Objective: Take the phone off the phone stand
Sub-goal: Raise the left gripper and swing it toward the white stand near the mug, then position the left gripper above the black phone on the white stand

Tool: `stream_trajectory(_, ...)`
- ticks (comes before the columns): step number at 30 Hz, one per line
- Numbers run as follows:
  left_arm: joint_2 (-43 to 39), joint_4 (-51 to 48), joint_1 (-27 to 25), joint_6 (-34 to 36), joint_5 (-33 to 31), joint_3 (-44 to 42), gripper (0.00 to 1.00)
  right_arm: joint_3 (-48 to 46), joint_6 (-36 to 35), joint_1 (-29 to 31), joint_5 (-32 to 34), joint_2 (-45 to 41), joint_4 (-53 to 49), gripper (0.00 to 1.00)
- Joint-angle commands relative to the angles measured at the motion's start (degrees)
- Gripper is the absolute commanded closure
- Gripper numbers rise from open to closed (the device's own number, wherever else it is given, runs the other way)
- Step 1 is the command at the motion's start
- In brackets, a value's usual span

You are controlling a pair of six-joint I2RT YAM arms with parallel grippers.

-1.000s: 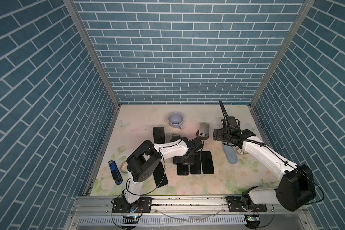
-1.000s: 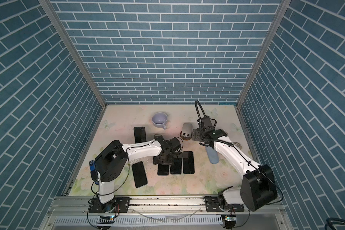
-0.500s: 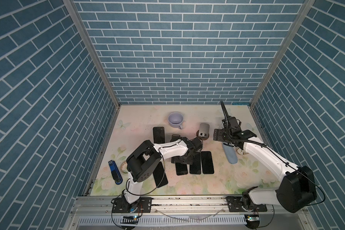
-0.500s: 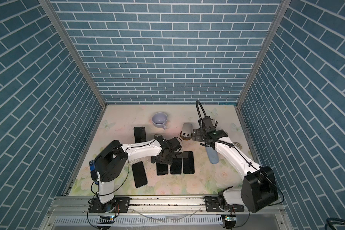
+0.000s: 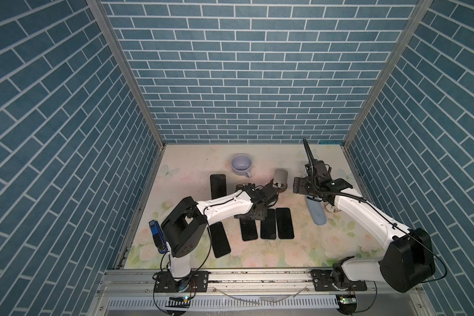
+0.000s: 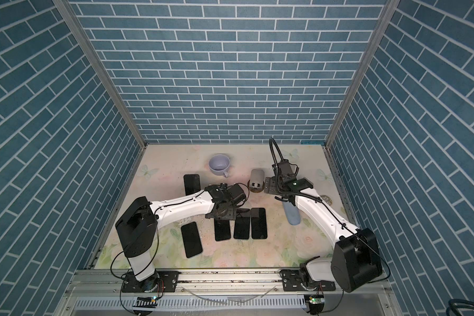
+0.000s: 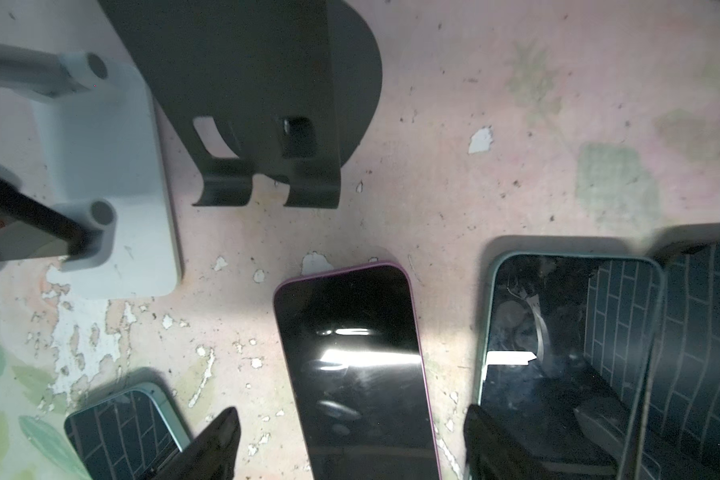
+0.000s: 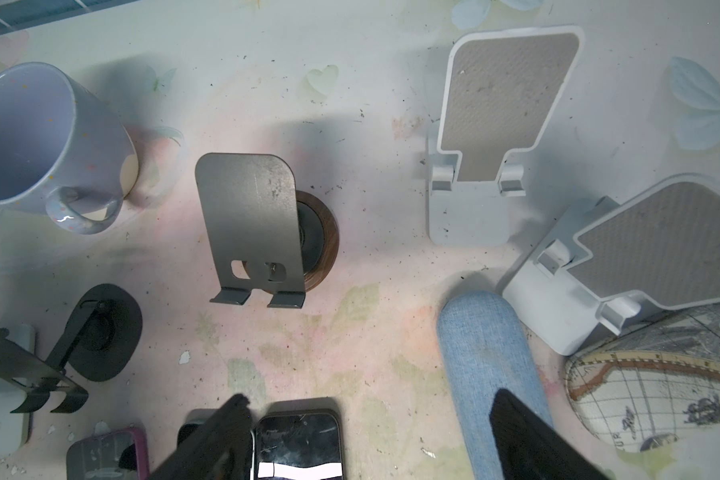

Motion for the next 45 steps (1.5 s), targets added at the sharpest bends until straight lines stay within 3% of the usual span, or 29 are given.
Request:
stream_trajectory(1, -3.19, 0.14, -0.27, 0.41, -3.76, -0.96, 0.15, -1.09, -1.42, -0.32, -0.64, -0.88, -0.28, 0.09)
stream_trajectory(24, -21.15, 4.17, 0.14, -4.29, -15.18, -14.09, 0.14, 1.84, -0.96, -0.28, -2.25, 1.32, -2.16, 0.09)
stream_trajectory(40, -34.19, 7.88, 5.61, -1.96, -16.2, -23.73, 0.11, 5.07, -0.47, -0.27, -3.88, 2.63, -4.27, 0.09)
stream_trajectory(45, -36.44, 9.57, 11.07, 2.52, -11.14, -25.41, 0.09, 5.44, 0.65, -0.28, -4.85, 3.21, -3.97, 0.09)
